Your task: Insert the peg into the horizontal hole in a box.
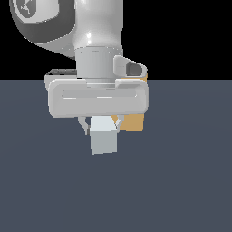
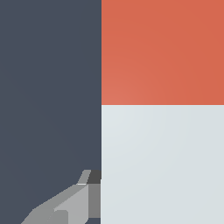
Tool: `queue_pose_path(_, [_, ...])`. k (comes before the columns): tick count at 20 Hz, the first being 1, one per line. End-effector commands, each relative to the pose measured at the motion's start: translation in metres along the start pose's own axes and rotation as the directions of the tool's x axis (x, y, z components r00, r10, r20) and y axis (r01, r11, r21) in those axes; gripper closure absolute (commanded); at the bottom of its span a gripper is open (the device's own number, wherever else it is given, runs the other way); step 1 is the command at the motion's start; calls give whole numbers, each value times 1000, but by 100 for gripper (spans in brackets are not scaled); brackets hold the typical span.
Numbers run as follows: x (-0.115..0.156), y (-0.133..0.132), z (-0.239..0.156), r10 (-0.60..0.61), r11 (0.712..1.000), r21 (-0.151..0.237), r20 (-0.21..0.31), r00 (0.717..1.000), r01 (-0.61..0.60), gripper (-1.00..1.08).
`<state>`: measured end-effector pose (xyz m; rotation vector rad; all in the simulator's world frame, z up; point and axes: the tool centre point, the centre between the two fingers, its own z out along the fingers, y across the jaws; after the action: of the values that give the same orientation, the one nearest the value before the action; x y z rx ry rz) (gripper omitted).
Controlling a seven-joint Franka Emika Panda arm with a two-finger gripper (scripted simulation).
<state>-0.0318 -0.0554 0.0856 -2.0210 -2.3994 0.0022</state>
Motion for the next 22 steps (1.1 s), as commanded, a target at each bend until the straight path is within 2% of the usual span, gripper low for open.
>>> queue_pose_path(1, [5,-6,-8,67,998,-5,0,998,-67,108])
queue_pose_path(12, [29,-30,-31,307,952,-5,0,952,-307,108])
queue_pose_path(22, [42,-38,-42,407,913,-5,0,913,-407,108])
